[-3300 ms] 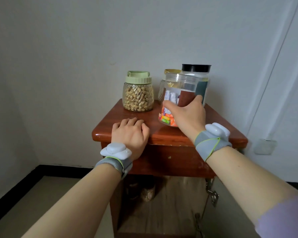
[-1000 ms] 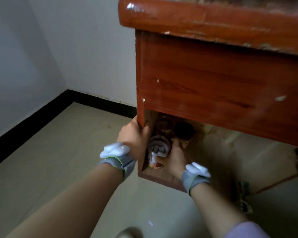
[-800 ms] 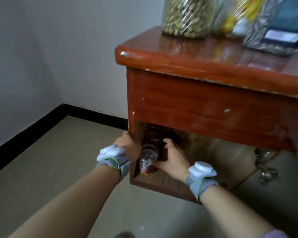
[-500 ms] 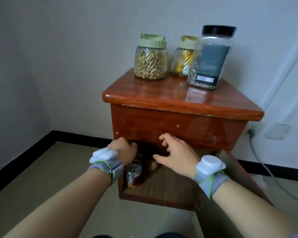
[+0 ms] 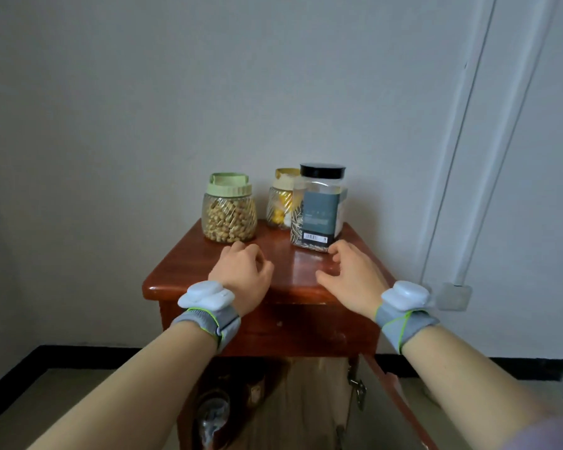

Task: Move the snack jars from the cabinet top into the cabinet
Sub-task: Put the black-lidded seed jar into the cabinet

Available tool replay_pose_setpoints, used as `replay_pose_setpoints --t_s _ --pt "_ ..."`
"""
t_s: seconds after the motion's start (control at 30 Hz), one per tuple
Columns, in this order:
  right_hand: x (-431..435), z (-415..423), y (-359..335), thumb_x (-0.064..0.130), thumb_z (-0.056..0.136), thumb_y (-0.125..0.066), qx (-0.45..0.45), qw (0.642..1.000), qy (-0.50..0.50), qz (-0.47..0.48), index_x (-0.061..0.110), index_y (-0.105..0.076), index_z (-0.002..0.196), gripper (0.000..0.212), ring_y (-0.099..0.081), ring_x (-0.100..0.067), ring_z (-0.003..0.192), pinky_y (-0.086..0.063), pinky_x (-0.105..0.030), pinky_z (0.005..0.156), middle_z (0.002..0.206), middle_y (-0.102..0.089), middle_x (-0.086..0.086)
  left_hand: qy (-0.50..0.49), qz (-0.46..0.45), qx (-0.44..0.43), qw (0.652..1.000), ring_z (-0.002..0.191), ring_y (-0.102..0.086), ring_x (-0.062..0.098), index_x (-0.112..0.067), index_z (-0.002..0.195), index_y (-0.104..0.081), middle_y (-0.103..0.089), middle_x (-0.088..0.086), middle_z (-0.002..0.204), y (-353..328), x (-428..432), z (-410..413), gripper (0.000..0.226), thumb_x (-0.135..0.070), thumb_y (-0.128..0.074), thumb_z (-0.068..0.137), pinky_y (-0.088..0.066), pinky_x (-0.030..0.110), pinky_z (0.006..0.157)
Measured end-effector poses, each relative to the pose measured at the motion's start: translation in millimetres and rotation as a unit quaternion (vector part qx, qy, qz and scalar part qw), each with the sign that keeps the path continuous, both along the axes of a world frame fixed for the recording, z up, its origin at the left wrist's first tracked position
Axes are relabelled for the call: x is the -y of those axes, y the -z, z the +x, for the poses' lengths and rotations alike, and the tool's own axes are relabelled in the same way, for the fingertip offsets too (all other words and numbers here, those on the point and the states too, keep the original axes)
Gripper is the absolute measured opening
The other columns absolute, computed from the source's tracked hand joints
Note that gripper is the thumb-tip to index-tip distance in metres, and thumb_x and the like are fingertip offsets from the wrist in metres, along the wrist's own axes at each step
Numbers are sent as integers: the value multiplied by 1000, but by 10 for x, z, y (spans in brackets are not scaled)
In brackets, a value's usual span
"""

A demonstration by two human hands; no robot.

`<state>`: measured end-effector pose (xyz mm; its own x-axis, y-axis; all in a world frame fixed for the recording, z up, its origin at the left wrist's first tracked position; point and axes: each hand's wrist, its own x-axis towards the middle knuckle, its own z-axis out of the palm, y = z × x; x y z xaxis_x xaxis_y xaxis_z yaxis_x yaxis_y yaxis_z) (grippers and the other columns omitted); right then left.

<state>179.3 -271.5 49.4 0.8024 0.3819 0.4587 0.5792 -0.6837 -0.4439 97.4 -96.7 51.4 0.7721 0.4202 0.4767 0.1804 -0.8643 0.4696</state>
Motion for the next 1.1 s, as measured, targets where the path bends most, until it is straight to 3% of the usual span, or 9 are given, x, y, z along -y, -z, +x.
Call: replay_pose_setpoints --t_s 0.17,0.3,0.4,0.5,0.63,0.77,0.83,0.93,1.1 --pt "-65 474 -1 39 80 -68 -67 996 54 31 11 -48 124 56 -51 -26 121 -44 -35 95 127 -55 -9 55 -52 -26 997 119 -51 30 -13 115 -60 -58 11 121 -55 14 574 30 -25 -50 89 -40 34 97" --pt "-112 842 -44 40 75 -75 -168 980 58 86 5 -32 141 86 -43 -28 131 -39 -36 104 143 -43 -14 69 -148 -81 983 128 -47 32 -11 139 -39 -52 16 137 -61 56 1000 50 -24 -48 92 -36 33 105" --pt "-113 1097 -22 35 69 -82 -210 969 25 127 11 -28 144 96 -43 -15 127 -35 -32 106 139 -45 2 117 -225 -91 963 125 -51 31 -19 145 -30 -55 11 135 -34 -5 1265 62 -20 -51 86 -38 35 107" --pt "-160 1203 -19 50 62 -73 -214 967 -11 136 28 -42 133 81 -50 -9 117 -38 -32 105 129 -53 14 174 -307 -36 935 106 -61 38 -35 134 -45 -65 18 121 26 -71 1443 68 -21 -45 67 -46 45 97" --pt "-160 1268 27 64 57 -58 -227 967 -50 103 34 -32 146 98 -46 -15 131 -34 -40 113 142 -50 10 190 -379 -4 906 123 -45 49 -47 124 -53 -61 17 129 49 -107 1473 65 -28 -48 62 -35 59 106" --pt "-97 1025 -75 48 71 -64 -245 962 -57 107 34 -48 136 68 -54 -16 121 -38 -40 109 133 -58 8 175 -410 14 895 130 -46 40 -38 124 -58 -55 8 137 -44 -45 1239 66 -51 -48 59 -33 57 111" --pt "-59 896 -62 59 61 -65 -245 960 -54 125 32 -50 130 75 -57 -15 116 -41 -41 106 129 -60 8 159 -418 17 894 121 -56 29 -26 119 -63 -59 3 130 -176 50 988 64 -59 -42 69 -41 52 107" --pt "26 663 -55 67 55 -67 -238 958 -59 152 30 -49 124 81 -58 -12 112 -44 -41 103 123 -61 12 139 -449 38 882 95 -64 24 -18 95 -70 -68 1 98 -291 119 710 49 -56 -41 85 -49 49 99" --pt "146 203 -66 47 50 -82 -264 930 -128 220 26 -51 119 78 -66 -15 103 -49 -45 99 112 -69 4 139 -488 51 860 105 -63 34 -21 57 -60 -66 10 95 -327 169 220 55 -71 -46 72 -49 54 96"
